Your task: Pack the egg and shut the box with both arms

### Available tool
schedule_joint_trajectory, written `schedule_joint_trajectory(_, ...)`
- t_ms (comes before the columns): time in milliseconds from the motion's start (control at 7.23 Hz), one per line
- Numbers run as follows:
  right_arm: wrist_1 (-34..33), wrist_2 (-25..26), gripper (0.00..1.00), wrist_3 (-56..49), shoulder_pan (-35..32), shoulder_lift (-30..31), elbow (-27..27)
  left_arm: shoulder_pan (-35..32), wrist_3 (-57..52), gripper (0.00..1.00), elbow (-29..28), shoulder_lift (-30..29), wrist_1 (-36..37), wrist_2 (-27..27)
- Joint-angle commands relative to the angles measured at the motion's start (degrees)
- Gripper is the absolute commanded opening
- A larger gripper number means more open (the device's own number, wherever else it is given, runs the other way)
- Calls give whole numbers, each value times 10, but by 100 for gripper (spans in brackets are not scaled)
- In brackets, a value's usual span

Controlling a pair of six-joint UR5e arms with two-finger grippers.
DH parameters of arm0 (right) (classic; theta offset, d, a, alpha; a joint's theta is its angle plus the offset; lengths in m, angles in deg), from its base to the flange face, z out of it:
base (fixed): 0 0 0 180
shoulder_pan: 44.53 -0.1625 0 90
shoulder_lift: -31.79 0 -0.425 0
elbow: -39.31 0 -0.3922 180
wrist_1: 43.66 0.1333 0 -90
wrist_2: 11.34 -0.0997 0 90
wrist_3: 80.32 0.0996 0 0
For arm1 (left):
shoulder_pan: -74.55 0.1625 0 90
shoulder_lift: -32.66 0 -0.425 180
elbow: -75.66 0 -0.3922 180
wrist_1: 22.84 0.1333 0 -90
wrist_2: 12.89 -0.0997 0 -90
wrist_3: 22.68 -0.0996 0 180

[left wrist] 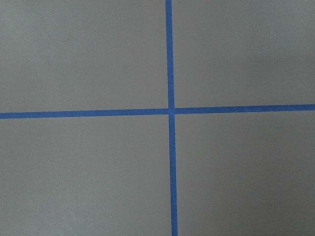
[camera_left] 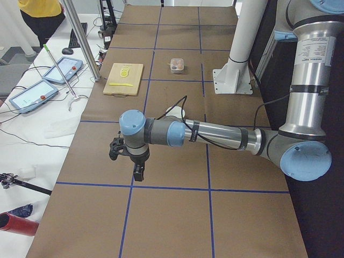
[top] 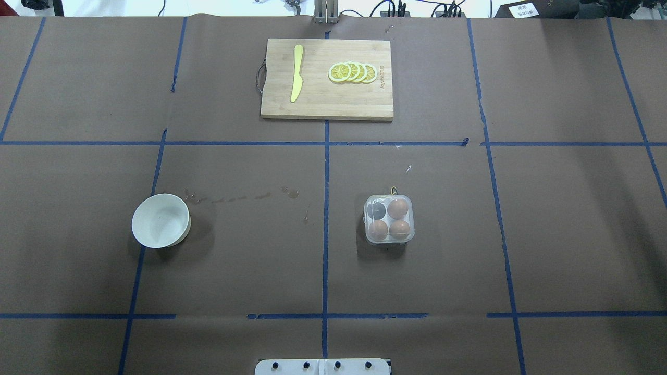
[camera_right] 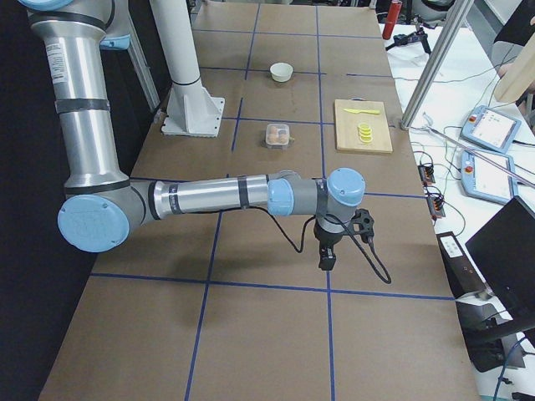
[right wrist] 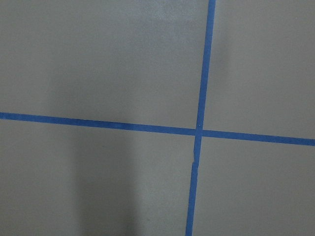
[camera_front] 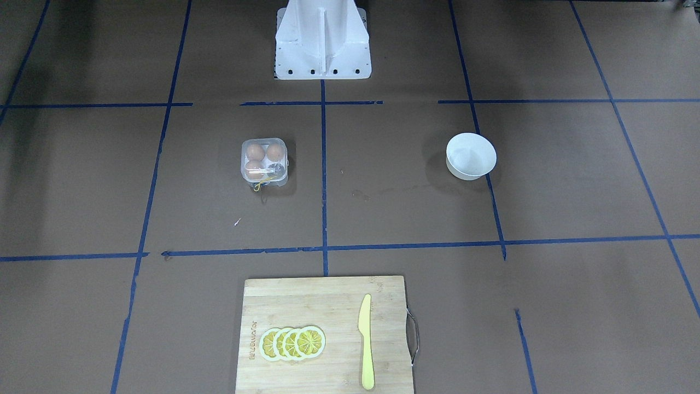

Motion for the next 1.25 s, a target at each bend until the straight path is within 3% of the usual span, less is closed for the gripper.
schedule_joint_trajectory(0,1,-1,100,1,0,1,1,0,2,100,-2,0,-1,-3)
schedule_joint_trajectory(1107,-4,-3,100,1,0,-1,-2,4,0,100,-8,-5,1,-4)
